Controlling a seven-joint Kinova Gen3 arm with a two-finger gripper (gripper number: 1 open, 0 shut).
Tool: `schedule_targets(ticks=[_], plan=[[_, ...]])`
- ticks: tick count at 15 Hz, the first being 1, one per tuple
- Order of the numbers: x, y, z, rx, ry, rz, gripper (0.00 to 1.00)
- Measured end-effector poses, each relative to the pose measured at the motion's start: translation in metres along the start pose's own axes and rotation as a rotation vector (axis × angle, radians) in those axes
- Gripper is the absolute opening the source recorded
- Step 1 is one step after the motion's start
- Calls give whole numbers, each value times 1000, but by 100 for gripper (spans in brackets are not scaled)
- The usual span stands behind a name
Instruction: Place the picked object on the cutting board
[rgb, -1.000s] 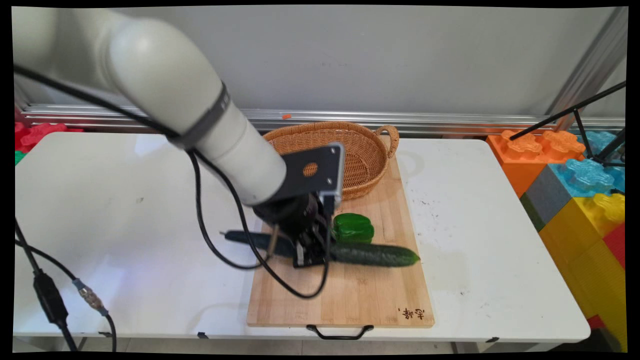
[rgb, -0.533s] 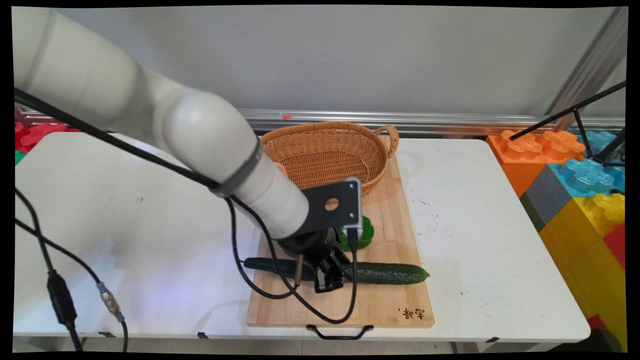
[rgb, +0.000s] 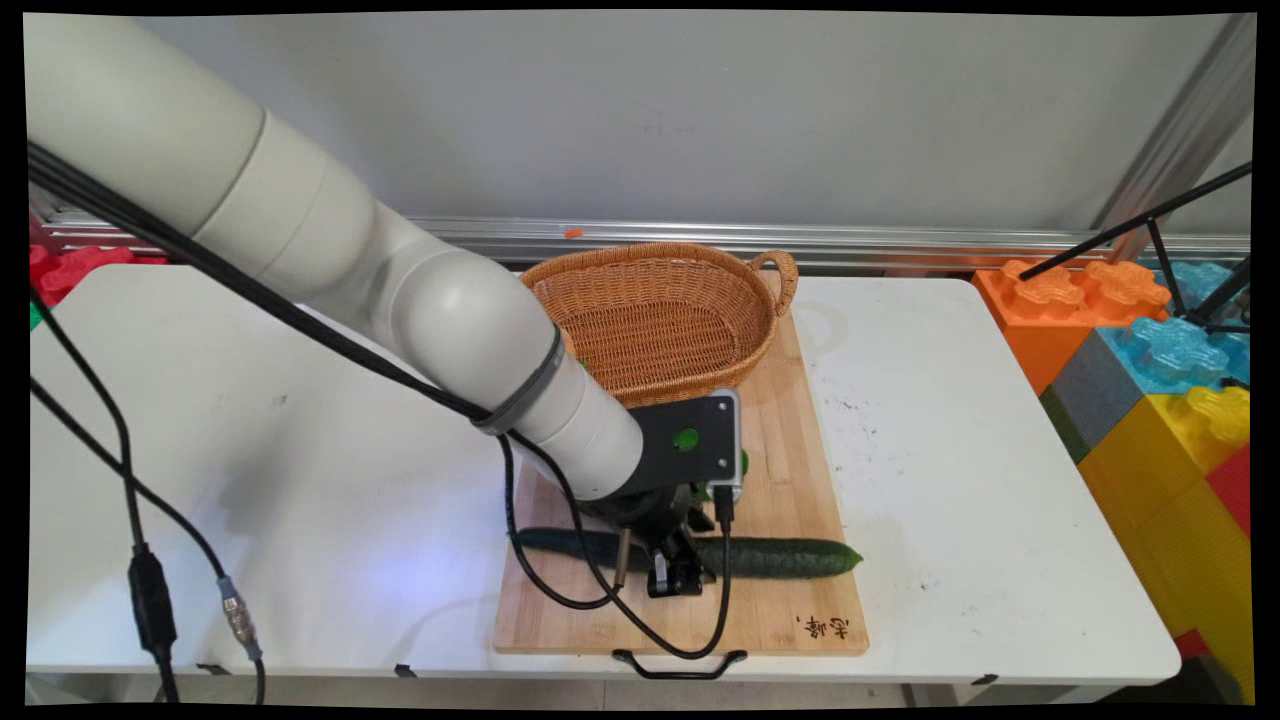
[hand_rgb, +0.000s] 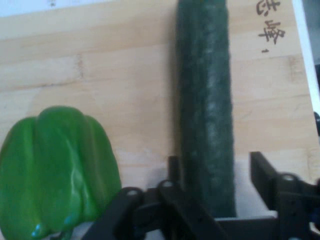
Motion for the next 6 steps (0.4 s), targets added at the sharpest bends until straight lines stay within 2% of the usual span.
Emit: schedule_targets(ticks=[6], plan=[[4, -4, -2, -7, 23, 12, 100]])
